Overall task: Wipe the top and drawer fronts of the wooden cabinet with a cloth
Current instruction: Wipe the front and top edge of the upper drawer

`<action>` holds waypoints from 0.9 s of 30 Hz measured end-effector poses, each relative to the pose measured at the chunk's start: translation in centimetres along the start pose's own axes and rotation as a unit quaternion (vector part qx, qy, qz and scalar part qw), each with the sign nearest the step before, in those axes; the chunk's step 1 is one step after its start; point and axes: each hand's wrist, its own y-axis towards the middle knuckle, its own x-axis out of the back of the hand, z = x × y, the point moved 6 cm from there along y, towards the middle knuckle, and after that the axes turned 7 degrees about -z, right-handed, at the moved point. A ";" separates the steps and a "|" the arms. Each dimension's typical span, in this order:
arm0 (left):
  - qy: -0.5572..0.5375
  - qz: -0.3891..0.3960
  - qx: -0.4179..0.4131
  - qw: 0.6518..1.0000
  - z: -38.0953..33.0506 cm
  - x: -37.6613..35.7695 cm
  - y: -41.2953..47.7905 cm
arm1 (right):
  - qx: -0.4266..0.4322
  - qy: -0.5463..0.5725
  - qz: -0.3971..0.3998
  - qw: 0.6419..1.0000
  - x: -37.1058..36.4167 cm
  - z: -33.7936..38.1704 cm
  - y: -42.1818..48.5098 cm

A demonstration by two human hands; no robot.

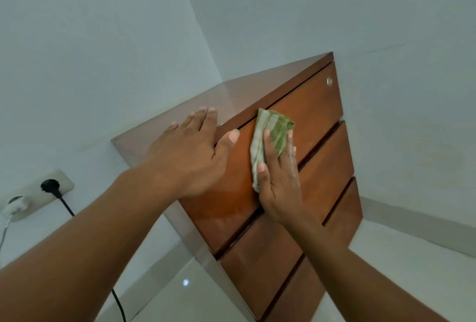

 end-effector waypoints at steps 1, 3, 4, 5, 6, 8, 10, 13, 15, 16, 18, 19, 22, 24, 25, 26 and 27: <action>0.001 -0.003 0.000 1.000 0.0 0.0 0.0 | -0.018 0.006 -0.012 1.000 0.1 -0.9 1.0; 0.005 -0.006 0.002 1.000 0.0 0.0 -0.1 | -0.067 0.017 -0.034 0.997 0.6 -3.4 3.0; 0.007 -0.006 0.004 1.000 -0.1 0.0 -0.2 | -0.097 0.022 -0.045 0.994 0.8 -5.2 3.8; 0.008 -0.006 0.005 1.000 -0.1 0.1 -0.2 | -0.127 0.030 -0.052 0.990 1.1 -6.9 4.6; 0.009 -0.007 0.006 1.000 -0.2 0.2 -0.2 | -0.156 0.042 -0.058 0.985 1.3 -8.6 5.2; 0.018 -0.011 0.011 1.000 -0.4 0.3 -0.2 | -0.214 0.056 -0.077 0.972 1.8 -11.4 6.3; 0.044 -0.028 0.011 0.999 -0.5 0.3 -0.3 | -0.287 0.051 -0.125 0.948 3.0 -13.0 6.8; 0.128 -0.068 -0.003 0.989 -1.3 0.0 -0.3 | -0.358 0.061 -0.220 0.905 5.1 -11.8 5.1; 0.177 -0.088 -0.013 0.980 -2.0 -0.5 -0.1 | -0.308 0.091 -0.243 0.915 5.3 -7.7 1.9; 0.192 -0.096 -0.016 0.977 -2.4 -0.8 0.1 | -0.247 0.110 -0.221 0.937 4.5 -5.2 0.2; 0.209 -0.110 -0.019 0.972 -3.1 -1.1 0.8 | -0.111 0.118 -0.117 0.980 1.8 -0.7 -2.6; 0.214 -0.116 -0.022 0.970 -3.5 -1.2 1.0 | -0.063 0.095 -0.073 0.991 0.6 -0.1 -3.0; 0.222 -0.134 -0.036 0.965 -4.3 -1.7 1.3 | -0.062 0.057 -0.060 0.995 0.2 -3.2 0.3; 0.215 -0.150 -0.032 0.964 -4.6 -1.9 1.3 | -0.088 0.041 -0.075 0.992 0.9 -6.4 3.8; 0.209 -0.157 -0.024 0.965 -4.7 -2.0 1.3 | -0.101 0.033 -0.081 0.991 1.4 -8.1 5.8; 0.204 -0.163 -0.015 0.965 -4.9 -2.0 1.4 | -0.116 0.027 -0.085 0.989 1.8 -9.8 7.6; 0.198 -0.166 -0.008 0.966 -5.0 -2.1 1.5 | -0.138 0.027 -0.088 0.986 2.3 -11.4 9.2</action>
